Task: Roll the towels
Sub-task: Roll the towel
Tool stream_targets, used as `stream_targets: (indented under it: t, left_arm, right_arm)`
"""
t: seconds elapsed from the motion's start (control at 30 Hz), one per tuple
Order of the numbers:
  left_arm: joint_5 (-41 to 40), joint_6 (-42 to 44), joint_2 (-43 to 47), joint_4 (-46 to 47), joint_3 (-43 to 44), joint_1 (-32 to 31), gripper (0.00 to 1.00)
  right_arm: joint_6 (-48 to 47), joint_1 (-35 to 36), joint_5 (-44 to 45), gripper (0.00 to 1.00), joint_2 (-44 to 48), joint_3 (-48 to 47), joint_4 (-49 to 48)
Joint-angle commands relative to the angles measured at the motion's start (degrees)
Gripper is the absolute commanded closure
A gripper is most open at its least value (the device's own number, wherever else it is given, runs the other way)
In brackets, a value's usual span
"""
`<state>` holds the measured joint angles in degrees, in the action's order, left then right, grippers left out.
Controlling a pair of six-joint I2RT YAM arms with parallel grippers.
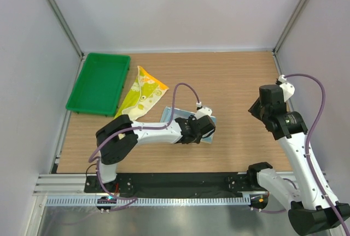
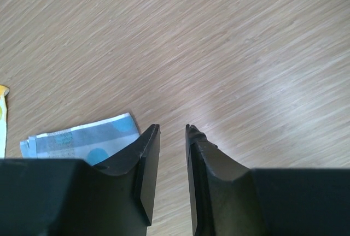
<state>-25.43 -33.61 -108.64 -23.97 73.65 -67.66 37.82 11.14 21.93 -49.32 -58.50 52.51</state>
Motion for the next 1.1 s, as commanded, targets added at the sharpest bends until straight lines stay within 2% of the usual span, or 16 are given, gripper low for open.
stream_targets:
  t: [0.0,0.33,0.5,0.67,0.87,1.07]
  left_arm:
    - [-0.50,-3.48,-0.43,3.84,-2.19,1.39,0.60]
    - [3.63,-6.21,-0.79,7.09,-6.41,2.53,0.62]
    - [0.74,-5.69,2.29,2.44,-5.89,2.44,0.60]
    - [-6.81,1.34,5.10,-0.90,-1.85,0.86,0.53]
    - [-8.49,7.76,2.82,-1.26,3.77,-3.35,0.51]
    - [-9.03,9.00,-2.53,-1.00,8.79,-6.52,0.50]
  right_arm:
    - [0.41,-0.15,0.66,0.68,0.89,-0.30,0.31]
    - [0.23,-0.15,-0.49,0.72,0.28,1.19,-0.65]
    - [0.32,-0.06,-0.40,0.72,0.10,1.28,-1.09]
    - [-0.03,-0.15,1.35,0.69,-1.30,-0.03,-2.41]
    - [-1.35,-0.41,2.07,0.68,-5.52,-2.49,-2.41]
    - [-1.79,-1.03,2.24,0.66,-5.52,-2.58,-2.85]
